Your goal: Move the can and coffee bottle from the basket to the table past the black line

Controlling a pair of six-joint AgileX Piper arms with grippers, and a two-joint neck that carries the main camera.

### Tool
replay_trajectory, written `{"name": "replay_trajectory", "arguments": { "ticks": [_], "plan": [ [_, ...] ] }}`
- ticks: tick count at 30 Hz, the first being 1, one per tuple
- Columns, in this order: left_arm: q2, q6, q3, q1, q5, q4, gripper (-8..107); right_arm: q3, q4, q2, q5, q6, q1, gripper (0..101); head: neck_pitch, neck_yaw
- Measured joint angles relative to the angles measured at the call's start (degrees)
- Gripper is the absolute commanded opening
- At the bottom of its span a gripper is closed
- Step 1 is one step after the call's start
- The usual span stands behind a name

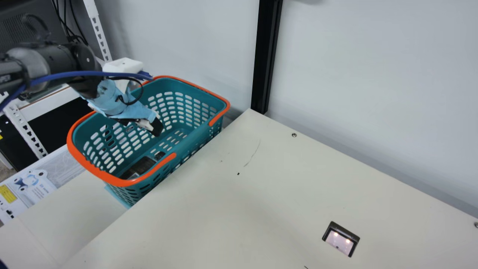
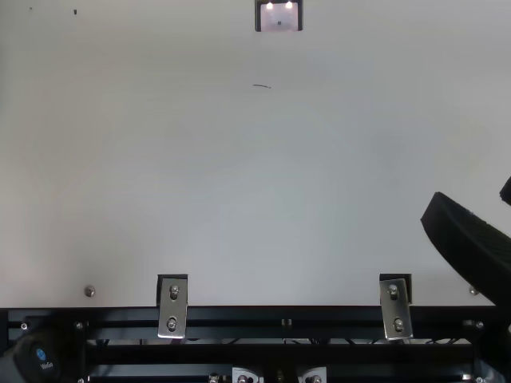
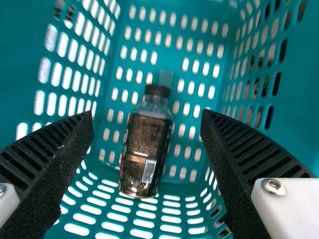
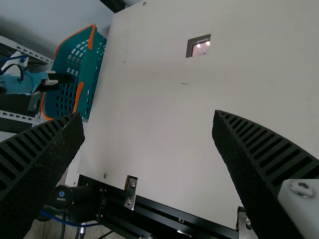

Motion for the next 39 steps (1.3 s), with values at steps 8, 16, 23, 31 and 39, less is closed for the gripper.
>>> {"name": "replay_trajectory", "arguments": {
  "ticks": [8, 16, 23, 31, 39],
  "plan": [
    [8.3, 2.91, -4.2, 0.45, 5.02, 3.13, 90, 0.0, 0.0, 0.0, 0.0, 0.0, 0.0, 101, 0.0, 0.0],
    [14.42, 3.43, -5.72, 0.05, 5.27, 6.0, 90, 0.0, 0.0, 0.0, 0.0, 0.0, 0.0, 101, 0.0, 0.0],
    [19.07, 2.81, -7.61, -0.51, 4.95, 7.69, 90, 0.0, 0.0, 0.0, 0.0, 0.0, 0.0, 101, 0.0, 0.0],
    [23.32, 2.43, -9.56, -0.99, 4.71, 8.49, 90, 0.0, 0.0, 0.0, 0.0, 0.0, 0.0, 101, 0.0, 0.0],
    [25.84, 2.54, -10.74, -1.44, 4.04, 8.49, 90, 0.0, 0.0, 0.0, 0.0, 0.0, 0.0, 101, 0.0, 0.0]
  ]
}}
